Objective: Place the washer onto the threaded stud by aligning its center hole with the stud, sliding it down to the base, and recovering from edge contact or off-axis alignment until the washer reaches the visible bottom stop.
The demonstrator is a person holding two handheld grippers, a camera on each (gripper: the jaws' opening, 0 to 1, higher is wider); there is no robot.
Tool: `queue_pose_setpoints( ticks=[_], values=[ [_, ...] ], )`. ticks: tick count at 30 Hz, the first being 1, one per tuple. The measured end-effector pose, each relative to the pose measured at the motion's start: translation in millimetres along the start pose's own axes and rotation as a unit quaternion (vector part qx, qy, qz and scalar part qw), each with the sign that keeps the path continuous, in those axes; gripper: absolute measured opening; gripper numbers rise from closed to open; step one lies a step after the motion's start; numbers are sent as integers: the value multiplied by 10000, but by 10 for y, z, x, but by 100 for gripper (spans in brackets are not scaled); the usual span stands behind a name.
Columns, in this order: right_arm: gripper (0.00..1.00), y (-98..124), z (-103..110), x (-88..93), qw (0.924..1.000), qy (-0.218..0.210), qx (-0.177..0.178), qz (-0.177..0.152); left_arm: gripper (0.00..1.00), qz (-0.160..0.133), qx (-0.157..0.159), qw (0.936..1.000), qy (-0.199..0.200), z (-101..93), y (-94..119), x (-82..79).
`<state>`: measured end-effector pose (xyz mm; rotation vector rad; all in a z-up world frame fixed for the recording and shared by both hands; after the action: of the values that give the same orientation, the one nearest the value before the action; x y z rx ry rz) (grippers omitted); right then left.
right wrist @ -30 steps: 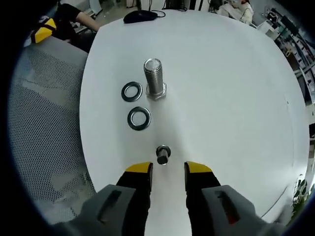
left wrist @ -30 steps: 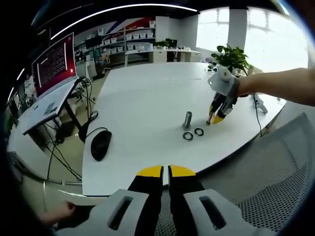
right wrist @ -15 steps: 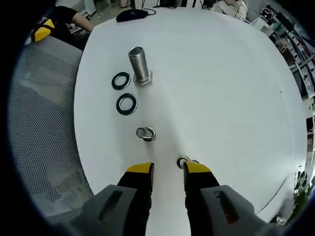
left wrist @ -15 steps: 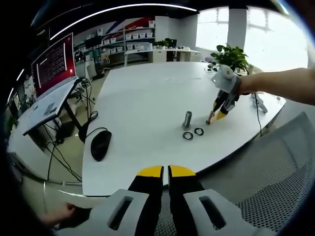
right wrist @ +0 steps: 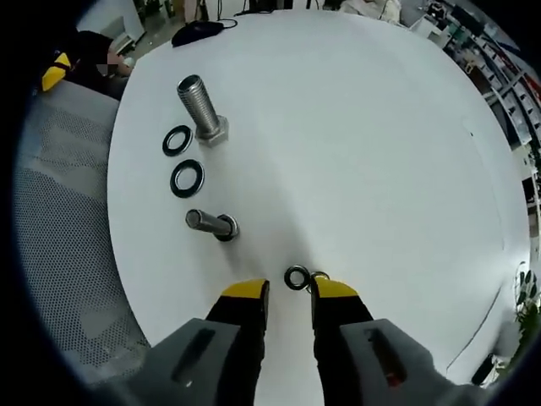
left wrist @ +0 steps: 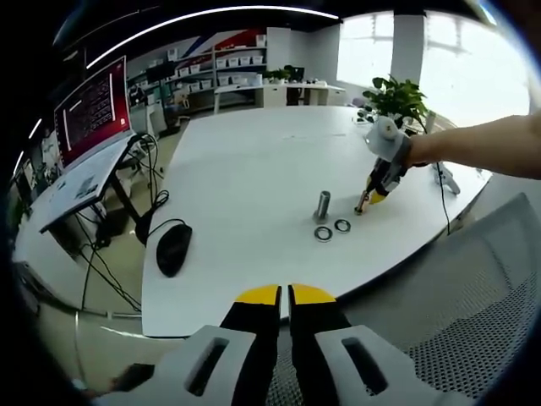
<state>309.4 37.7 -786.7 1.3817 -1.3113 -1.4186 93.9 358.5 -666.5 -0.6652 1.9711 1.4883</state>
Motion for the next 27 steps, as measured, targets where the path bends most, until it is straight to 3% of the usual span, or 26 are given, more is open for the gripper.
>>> queue_pose_setpoints(
  ticks=[16,27],
  values=[
    [17,-14,19,-57,9993,345,101,114,1,7,4,10000,3,0,-1,1],
    [15,-15,97,-86,9993,320,-169,13,1,25,20,10000,-15,-3,-2,2]
  ],
)
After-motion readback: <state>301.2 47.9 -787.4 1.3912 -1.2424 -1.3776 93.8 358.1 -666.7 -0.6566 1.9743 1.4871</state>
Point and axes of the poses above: the point that each gripper's makers call its tool centre point, and the gripper's own axes: y roughly backward along the fingers, z roughly to its left, x roughly out of its underside, the point moved 8 cm from there along y, roughly backward along the fingers, and after that the axes turned 15 degrees about y, right-handed, at the moved point
